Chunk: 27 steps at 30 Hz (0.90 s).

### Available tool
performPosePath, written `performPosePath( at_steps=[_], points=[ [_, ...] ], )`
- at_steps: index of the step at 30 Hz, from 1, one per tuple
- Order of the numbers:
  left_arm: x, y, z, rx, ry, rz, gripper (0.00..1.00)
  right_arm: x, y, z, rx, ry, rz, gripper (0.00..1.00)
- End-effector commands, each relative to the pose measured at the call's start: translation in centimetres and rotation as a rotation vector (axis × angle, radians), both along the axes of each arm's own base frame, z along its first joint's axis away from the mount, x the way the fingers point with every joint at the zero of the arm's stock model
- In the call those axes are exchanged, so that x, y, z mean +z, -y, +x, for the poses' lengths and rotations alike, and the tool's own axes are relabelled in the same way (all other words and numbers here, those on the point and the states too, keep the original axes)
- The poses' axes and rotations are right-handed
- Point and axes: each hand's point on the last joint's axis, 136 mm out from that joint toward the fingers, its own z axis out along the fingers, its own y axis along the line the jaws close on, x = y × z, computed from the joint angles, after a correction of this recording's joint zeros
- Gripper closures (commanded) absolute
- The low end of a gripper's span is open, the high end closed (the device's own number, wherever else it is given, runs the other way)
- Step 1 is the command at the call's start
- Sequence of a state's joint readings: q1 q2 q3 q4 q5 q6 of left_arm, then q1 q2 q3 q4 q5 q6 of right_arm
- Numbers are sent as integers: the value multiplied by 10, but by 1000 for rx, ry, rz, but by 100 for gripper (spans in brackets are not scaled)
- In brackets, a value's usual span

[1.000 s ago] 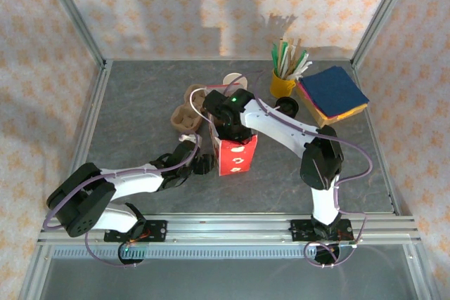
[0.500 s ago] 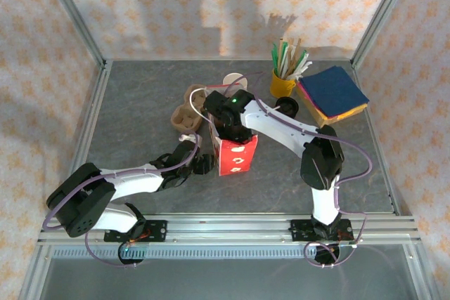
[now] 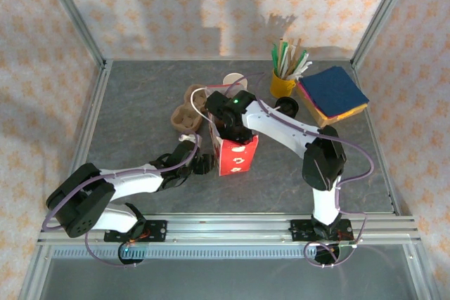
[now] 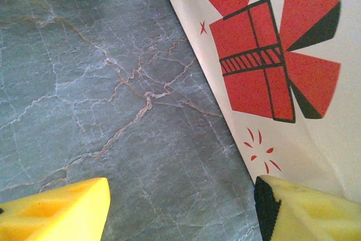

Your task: Pack the takeout coffee

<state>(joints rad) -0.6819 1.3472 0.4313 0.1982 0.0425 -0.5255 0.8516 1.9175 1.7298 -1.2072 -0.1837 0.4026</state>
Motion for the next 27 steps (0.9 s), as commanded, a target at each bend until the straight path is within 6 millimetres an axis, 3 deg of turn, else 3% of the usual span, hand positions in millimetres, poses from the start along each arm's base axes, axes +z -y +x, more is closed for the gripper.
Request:
performPosePath(
  at_steps=[1,16,27],
  points=[
    [1,-7,-2,22,14,17,29,-45,4,-8,13,-92,-66,52],
    [2,-6,-1,20,15,22,29,-60,2,-11,30,-132,-88,51],
    [6,-6,1,19,25,23,29,-38,-2,-3,26,-90,-65,47]
  ],
)
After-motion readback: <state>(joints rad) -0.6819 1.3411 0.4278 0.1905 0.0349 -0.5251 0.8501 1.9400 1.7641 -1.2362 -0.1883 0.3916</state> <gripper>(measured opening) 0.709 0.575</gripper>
